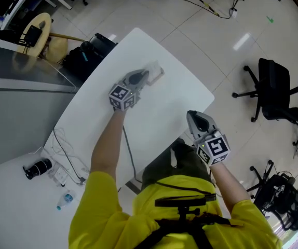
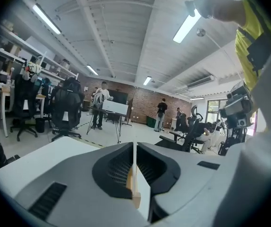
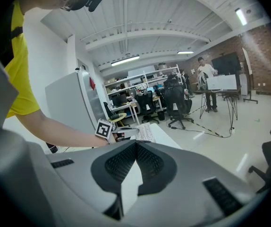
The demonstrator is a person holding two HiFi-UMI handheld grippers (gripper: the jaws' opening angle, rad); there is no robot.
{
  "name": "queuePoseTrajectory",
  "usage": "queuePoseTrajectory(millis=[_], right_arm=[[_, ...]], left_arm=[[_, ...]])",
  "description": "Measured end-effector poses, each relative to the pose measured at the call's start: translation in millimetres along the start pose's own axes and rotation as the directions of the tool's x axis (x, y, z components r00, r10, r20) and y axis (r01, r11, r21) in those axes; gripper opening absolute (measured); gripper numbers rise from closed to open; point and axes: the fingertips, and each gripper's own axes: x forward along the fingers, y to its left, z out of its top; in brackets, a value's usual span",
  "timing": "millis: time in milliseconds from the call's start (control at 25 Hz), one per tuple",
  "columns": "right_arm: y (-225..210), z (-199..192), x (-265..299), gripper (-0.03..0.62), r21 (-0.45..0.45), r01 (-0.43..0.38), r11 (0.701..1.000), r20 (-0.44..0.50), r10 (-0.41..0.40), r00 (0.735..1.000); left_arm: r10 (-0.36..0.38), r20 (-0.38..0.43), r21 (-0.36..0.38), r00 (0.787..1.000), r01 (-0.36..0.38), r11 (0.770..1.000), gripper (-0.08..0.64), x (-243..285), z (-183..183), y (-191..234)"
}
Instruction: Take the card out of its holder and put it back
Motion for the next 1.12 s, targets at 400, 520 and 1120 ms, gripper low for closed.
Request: queuePoseTrajectory(millis=[400, 520, 1120], right_arm=[[5.8, 53.8, -23.1, 0.003, -0.022, -0.021, 1.0, 0.071, 0.022, 0.997], [8.4, 76.4, -32.4, 0.003, -0.037, -0.03, 0.999, 0.113, 0.034, 0.993], [38.2, 142.0, -41.5, 0.003, -0.167, -0.02, 0.986, 0.274, 0.066, 0.959]], left_arm=[[0.112, 0.205, -0.004, 0.972, -0.114, 0.993, 0.012, -63.0, 147.2, -24.6], [0.126, 0.266, 0.043, 0.956, -0.143, 0.989, 0.012, -97.1, 208.0, -54.5], [0.182, 0.288, 0.098, 0.94, -0.218, 0.971, 0.012, -146.9, 252.8, -120.7]])
